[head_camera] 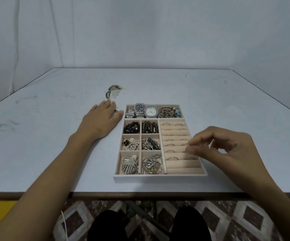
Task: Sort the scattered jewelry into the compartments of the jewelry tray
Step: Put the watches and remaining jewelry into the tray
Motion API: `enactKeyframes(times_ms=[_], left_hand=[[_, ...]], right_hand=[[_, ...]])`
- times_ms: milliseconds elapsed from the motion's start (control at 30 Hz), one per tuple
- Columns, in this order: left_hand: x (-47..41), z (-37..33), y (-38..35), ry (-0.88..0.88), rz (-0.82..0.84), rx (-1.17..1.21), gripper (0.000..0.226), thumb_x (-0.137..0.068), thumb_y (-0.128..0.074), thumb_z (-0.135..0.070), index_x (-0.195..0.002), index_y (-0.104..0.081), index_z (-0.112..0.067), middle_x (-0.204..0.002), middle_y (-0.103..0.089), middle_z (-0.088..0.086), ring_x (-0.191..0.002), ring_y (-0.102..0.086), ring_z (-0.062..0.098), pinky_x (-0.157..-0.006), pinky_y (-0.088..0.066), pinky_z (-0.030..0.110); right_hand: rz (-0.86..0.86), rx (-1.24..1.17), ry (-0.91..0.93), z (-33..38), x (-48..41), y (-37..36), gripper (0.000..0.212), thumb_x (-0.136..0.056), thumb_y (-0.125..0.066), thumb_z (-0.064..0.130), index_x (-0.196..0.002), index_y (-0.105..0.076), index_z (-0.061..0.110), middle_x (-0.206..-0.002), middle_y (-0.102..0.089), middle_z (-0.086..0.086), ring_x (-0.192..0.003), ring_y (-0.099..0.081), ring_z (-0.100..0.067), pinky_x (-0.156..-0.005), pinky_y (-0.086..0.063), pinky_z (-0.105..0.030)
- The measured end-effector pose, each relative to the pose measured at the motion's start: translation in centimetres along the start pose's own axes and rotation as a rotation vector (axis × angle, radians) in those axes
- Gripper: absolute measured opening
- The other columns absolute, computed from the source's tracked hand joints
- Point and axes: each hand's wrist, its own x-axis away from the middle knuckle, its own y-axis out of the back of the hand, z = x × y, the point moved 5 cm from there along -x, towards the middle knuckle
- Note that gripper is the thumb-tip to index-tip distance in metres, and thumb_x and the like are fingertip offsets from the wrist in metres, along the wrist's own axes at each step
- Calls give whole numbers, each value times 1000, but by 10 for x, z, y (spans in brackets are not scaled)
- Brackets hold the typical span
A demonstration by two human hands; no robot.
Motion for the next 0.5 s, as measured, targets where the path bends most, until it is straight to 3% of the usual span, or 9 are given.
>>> enactKeyframes(times_ms=[167, 367, 500], left_hand=[[-4, 4, -2, -27, -8, -7, 75, -92, -15, -56, -148, -27, -7, -157, -21, 13, -147, -15, 22, -118, -14, 40], [-5, 7, -3, -29, -23, 4, 87, -81, -9, -62, -147, -29, -8, -156, -24, 13, -146, -18, 22, -118, -16, 42], [-7, 9, -5, -19, -25, 7, 87, -81, -9, -61, -146, -30, -8, -156, -25, 12, -146, -18, 22, -118, -16, 42]], right_hand=[[28, 34, -30, -6, 9, -1, 6, -63, -74, 32, -64, -72, 27, -74, -70, 13, -65, -55, -6, -59, -40, -10], [59, 92, 10, -10, 12, -3, 6, -63, -75, 35, -66, -73, 30, -78, -69, 10, -69, -56, -17, -62, -41, -11], [73, 82, 43, -9, 14, -4, 5, -65, -76, 28, -68, -73, 26, -75, -68, 11, -59, -52, -5, -59, -39, -7]])
